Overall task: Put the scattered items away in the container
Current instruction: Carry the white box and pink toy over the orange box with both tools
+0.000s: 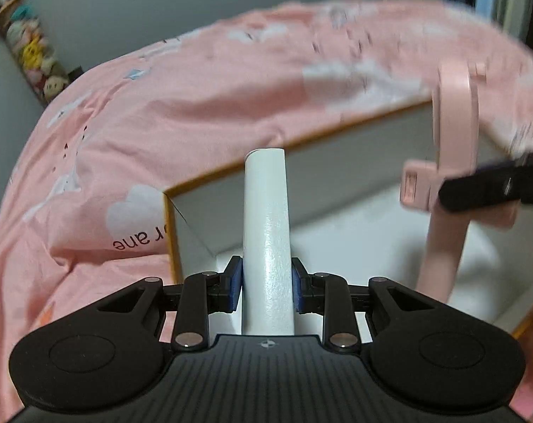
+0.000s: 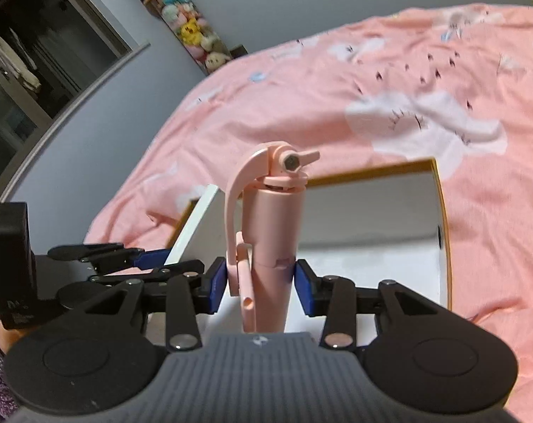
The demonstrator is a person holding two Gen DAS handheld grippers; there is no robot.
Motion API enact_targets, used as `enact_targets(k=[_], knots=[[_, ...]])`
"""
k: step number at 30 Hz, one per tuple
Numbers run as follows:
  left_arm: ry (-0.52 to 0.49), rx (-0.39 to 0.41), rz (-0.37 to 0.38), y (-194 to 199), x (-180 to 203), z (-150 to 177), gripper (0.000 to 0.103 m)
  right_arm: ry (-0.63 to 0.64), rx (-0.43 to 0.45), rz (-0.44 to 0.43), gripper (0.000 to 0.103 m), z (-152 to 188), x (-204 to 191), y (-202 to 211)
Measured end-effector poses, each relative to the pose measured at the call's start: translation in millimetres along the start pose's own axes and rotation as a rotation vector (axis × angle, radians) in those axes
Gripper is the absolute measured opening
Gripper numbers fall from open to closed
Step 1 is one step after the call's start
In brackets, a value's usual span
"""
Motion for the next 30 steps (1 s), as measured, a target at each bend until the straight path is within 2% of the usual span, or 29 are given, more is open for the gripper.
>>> enact_targets(k=[5,10,13,16,19,24,27,30], knots=[[-0.061,-0.079,-0.06,-26.5,13.1,2.5,0.032,0.003,-0.051,0.0,0.044,3.0,8.7,-15.0],[-0.086,-0.115,-0.095,-39.9,17.9,4.7,0.032,0.008,-0.09,0.018,0.044,3.4,14.6,-25.9],[-0.121,-0.165,-0.134,-46.4,19.9,7.1,0.032,0.003,-0.101,0.023,0.044,4.1,19.5,-30.2],[-0.155,-0.232,-0.132,-55.2,22.5,9.3,0.033,-0.008,-0.114,0.027,0.044,5.5,23.2,-32.5],[-0.188,-0.253,-0.142,-59.2,25.4,9.8,0.034,-0.012,-0.126,0.033,0.044,7.1,25.7,-34.7],[-0.132,-0.246,-0.055,-51.1,19.6,5.7,0.033,-0.009,-0.134,0.029,0.044,8.8,26.3,-33.7],[-0.128,-0.209,-0.015,-38.1,18.7,-0.9,0.033,-0.004,-0.135,0.033,0.044,8.6,26.2,-32.7],[-0.1,-0.185,0.073,-26.4,23.4,-7.8,0.033,-0.001,-0.138,0.032,0.044,8.5,26.2,-32.4]])
Point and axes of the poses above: each gripper's, at about its wrist camera, not at the fingertips, and y roughly against the way its jaws point, x to its right, z to its underside, the point moved 7 cm from there along -y, roughly the way its jaws point, and after that the axes turned 4 degrees about -x, right-handed, at the moved point
